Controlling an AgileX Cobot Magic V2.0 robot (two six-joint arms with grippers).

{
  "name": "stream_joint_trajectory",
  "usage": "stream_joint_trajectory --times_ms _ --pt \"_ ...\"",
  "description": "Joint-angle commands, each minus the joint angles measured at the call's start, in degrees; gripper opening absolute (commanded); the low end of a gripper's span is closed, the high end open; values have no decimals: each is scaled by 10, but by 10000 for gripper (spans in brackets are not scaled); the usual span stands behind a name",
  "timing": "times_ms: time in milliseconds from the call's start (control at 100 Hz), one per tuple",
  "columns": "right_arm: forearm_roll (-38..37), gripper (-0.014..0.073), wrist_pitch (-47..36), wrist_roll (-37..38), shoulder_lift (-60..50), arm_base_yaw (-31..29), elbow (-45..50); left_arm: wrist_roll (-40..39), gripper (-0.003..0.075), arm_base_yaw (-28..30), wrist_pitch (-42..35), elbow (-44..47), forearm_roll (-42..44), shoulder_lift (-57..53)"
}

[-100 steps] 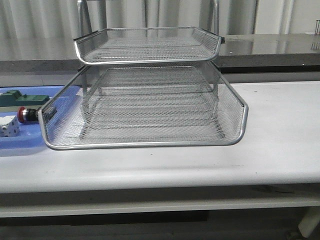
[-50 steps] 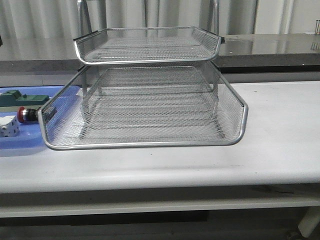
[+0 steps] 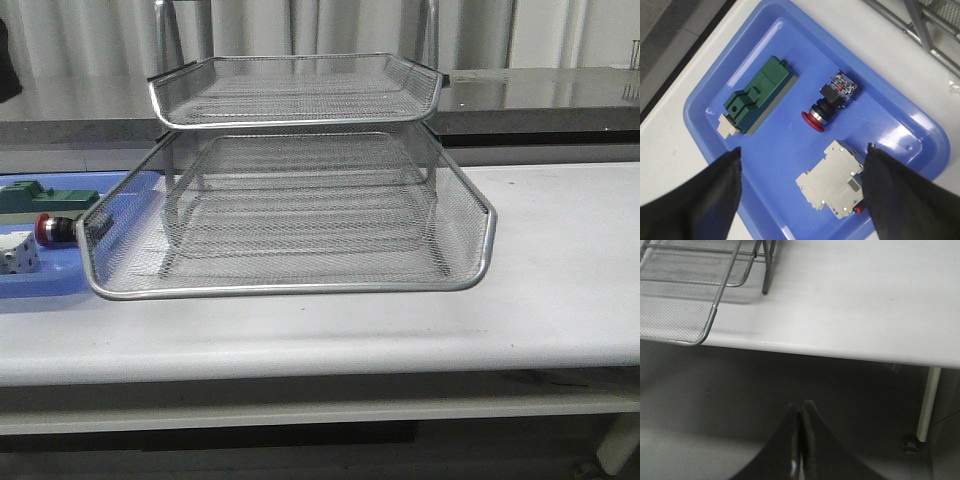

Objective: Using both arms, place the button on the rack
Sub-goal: 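Reach the left gripper into the blue tray and grasp the red push button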

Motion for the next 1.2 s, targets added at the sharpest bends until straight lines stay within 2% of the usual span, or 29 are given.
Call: stream_joint_trajectory --times_ms 0,550,1190 --pt "-3 -68 -36 -1 2 -2 -18 7 487 0 -19 -42 0 10" --pt "-3 -68 -36 -1 2 -2 -18 73 487 0 88 -264 -7 228" --pt "-3 -68 -35 -1 2 -2 -18 98 487 0 76 -287 -35 319"
